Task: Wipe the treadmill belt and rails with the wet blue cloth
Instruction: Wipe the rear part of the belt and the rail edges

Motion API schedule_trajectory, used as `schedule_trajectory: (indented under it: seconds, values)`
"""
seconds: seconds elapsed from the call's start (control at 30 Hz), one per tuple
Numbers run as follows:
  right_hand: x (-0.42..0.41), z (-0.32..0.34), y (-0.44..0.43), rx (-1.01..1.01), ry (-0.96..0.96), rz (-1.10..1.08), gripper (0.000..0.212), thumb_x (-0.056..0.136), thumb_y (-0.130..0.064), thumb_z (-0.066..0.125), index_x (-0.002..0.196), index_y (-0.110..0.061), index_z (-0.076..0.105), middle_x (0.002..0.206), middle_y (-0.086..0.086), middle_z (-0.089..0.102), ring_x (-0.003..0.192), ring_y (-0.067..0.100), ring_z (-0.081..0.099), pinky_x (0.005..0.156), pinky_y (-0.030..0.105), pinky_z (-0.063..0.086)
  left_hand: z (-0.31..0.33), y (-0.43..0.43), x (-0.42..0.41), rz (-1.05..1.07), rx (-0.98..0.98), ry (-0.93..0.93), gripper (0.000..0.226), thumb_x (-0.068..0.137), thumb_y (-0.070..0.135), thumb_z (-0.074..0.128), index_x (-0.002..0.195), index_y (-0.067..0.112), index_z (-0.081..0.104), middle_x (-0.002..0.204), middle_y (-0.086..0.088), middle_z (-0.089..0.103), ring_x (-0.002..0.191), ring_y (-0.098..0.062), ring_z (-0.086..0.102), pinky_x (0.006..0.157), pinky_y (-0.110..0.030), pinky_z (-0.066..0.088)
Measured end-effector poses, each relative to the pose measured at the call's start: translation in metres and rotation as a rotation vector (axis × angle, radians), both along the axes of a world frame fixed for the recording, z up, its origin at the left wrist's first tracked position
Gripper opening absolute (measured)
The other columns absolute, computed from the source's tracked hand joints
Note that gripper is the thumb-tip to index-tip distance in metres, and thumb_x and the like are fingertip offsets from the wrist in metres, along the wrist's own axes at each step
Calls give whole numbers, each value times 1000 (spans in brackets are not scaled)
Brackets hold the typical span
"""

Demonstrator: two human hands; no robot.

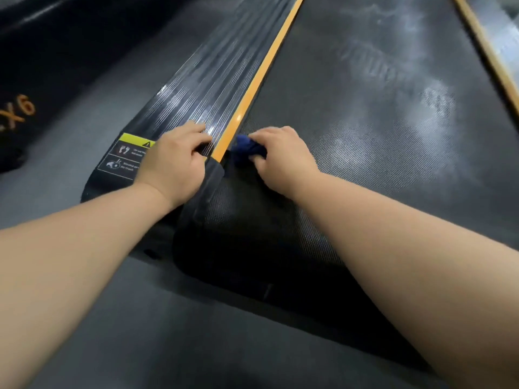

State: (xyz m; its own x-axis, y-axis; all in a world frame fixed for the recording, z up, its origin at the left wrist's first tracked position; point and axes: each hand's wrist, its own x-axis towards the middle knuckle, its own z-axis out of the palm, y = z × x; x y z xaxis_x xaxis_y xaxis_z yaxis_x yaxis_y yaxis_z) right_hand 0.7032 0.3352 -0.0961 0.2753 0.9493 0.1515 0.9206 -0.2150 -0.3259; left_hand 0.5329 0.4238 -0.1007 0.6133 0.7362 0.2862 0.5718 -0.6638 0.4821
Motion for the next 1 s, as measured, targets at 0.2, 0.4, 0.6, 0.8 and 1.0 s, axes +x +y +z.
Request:
schedule_trajectory:
  seconds: [0.2, 0.4, 0.6, 0.8, 1.0]
  values:
    - [-23, -10, -18, 75, 153, 15, 41, 81, -18, 58, 121, -26, 60, 123, -7, 59, 111, 24, 46, 96, 42, 39, -4, -9, -2, 3, 38, -6, 40, 85, -1, 45, 118, 11, 64, 128, -3, 60, 123, -24, 48, 102, -30, 34]
    - [-27, -11, -49, 89, 152, 215, 40, 73, -22, 56, 112, -24, 64, 115, -6, 64, 101, 25, 53, 90, 42, 44, -2, -10, 0, 4, 72, 27, 38, 82, -1, 45, 114, 9, 64, 125, -7, 59, 116, -28, 50, 99, -35, 37]
    - [-21, -8, -21, 18, 205, 61, 44, 75, -33, 49, 118, -29, 58, 123, -9, 57, 115, 25, 45, 99, 46, 37, -5, -5, -1, -2, 88, 27, 37, 80, 3, 43, 109, 11, 64, 120, -6, 61, 113, -26, 53, 97, -34, 40]
    - [-51, -21, -62, 160, 117, 222, 47, 77, -48, 45, 112, -22, 64, 119, -4, 59, 103, 28, 51, 86, 45, 45, -3, -7, -1, -3, 93, 27, 36, 79, 4, 43, 107, 11, 64, 118, -7, 61, 111, -27, 53, 95, -32, 39]
    - [-47, -28, -64, 248, -49, 253, 28, 81, -33, 53, 105, -26, 66, 117, -3, 61, 98, 30, 52, 77, 38, 42, -1, -6, -3, -9, 77, 7, 34, 80, 2, 46, 107, 10, 65, 118, -6, 62, 111, -25, 53, 93, -27, 37]
